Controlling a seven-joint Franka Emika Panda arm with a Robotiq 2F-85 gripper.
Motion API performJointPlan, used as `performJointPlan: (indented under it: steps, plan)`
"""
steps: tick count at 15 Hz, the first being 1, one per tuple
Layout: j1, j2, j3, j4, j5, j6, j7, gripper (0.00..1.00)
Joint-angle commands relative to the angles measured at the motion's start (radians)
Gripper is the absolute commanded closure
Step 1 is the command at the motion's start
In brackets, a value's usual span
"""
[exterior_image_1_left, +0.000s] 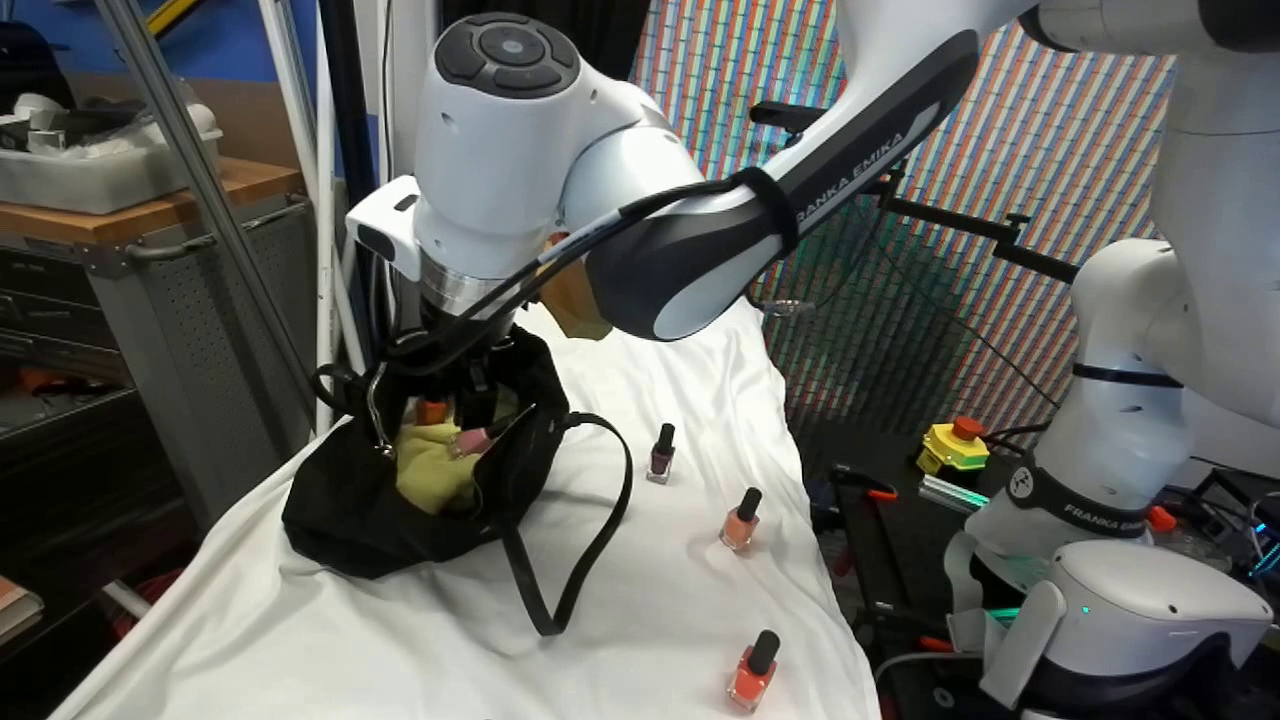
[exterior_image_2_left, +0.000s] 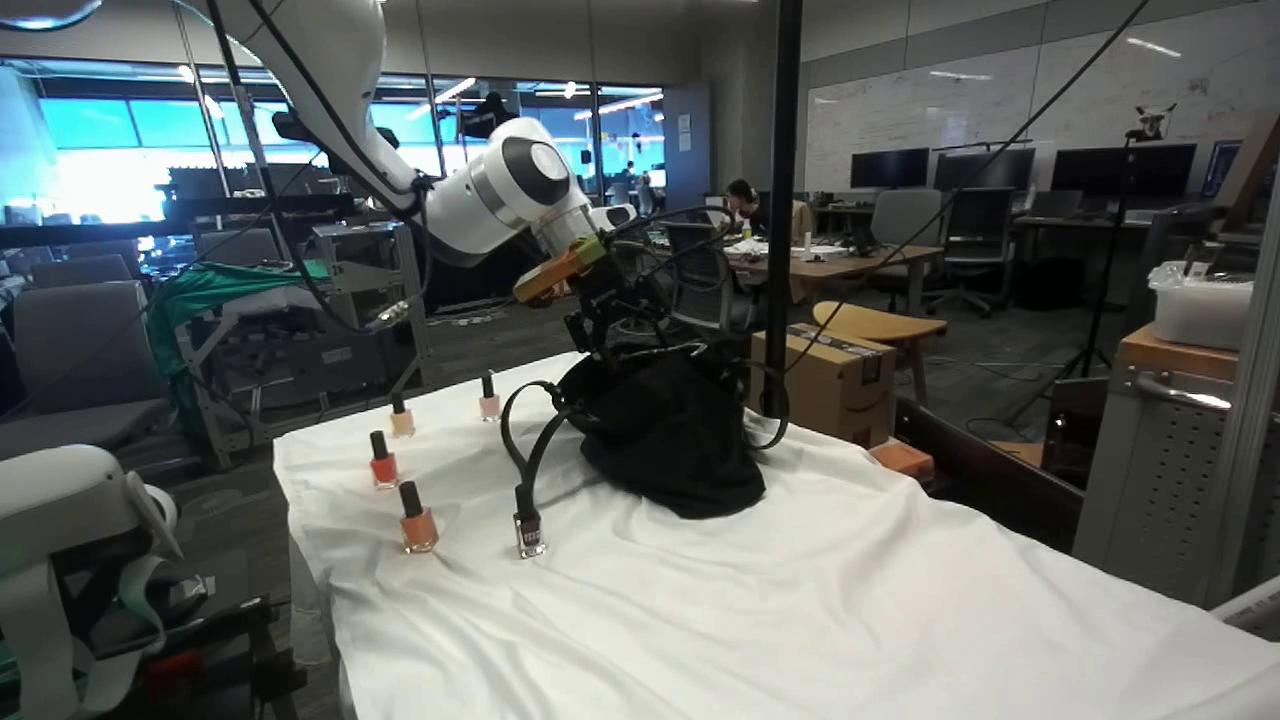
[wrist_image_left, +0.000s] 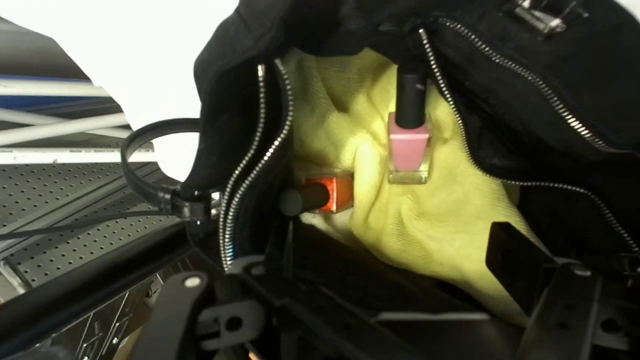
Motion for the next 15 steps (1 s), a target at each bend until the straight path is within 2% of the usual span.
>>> performJointPlan:
  steps: [1, 9, 12, 15]
  plan:
    - [-0.012, -0.172, 0.023, -0.184, 0.074, 0.015, -0.012, 0.00]
    - [-0.036, -0.462, 0.040, -0.492, 0.325, 0.037, 0.003, 0.00]
    - [-0.053, -0.514, 0.034, -0.567, 0.403, 0.049, 0.015, 0.00]
    - [-0.078, -0.523, 0.026, -0.630, 0.462, 0.114, 0.040, 0.00]
